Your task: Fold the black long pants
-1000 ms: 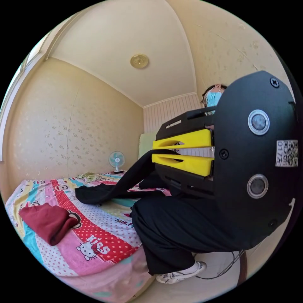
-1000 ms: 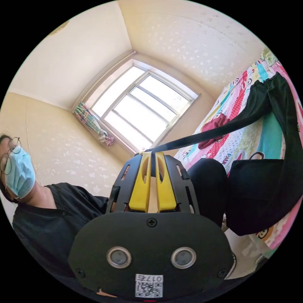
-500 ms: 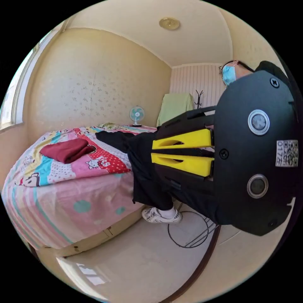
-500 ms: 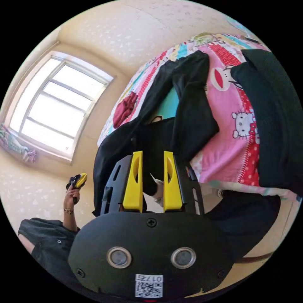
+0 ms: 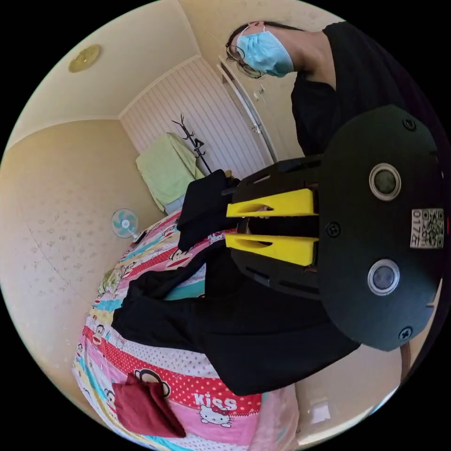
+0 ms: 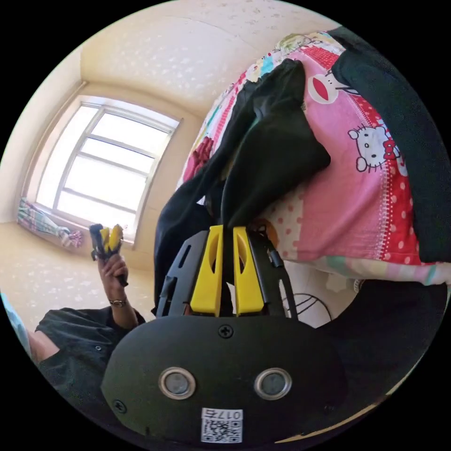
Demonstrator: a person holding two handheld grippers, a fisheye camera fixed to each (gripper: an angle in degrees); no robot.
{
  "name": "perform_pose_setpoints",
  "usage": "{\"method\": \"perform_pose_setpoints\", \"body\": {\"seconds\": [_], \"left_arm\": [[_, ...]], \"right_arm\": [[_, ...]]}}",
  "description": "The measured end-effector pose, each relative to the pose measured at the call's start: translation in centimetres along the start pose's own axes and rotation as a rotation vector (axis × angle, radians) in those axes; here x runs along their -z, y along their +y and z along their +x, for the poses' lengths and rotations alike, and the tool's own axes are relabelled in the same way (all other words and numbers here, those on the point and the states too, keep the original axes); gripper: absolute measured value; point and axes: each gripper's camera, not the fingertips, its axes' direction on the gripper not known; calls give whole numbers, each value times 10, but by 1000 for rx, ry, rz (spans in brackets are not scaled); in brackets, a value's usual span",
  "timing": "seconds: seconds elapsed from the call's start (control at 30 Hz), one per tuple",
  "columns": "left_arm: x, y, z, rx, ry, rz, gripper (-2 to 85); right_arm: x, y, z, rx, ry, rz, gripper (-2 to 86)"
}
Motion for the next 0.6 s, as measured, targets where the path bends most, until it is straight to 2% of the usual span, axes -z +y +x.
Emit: {"method": "perform_pose_setpoints", "body": {"seconds": [0.03,0.1,0.17,0.2,0.23,0.3,0.5,0.6], "left_arm": [[-34,-3,-1,-14,33,-69,72],[-80,-3,-8,6,45,-137,84],[-115,0,-18,33,50,-168,86],[-136,1,-25,49,41,-189,87],[-160,2,-35,74,9,-238,90],[-202,2,-52,101,-46,-343,98],[-331,26,-118,210,-187,-478,118],[-383,52,-149,257,-266,-539,83]], "right_arm": [[23,0,2,5,-65,37,30],[52,2,5,13,-51,83,28],[76,7,18,-32,45,119,26],[86,11,30,-93,155,110,26],[89,13,42,-143,279,73,26],[91,19,58,-191,387,40,26],[95,31,80,-206,294,69,28],[105,34,78,-190,279,58,26]]}}
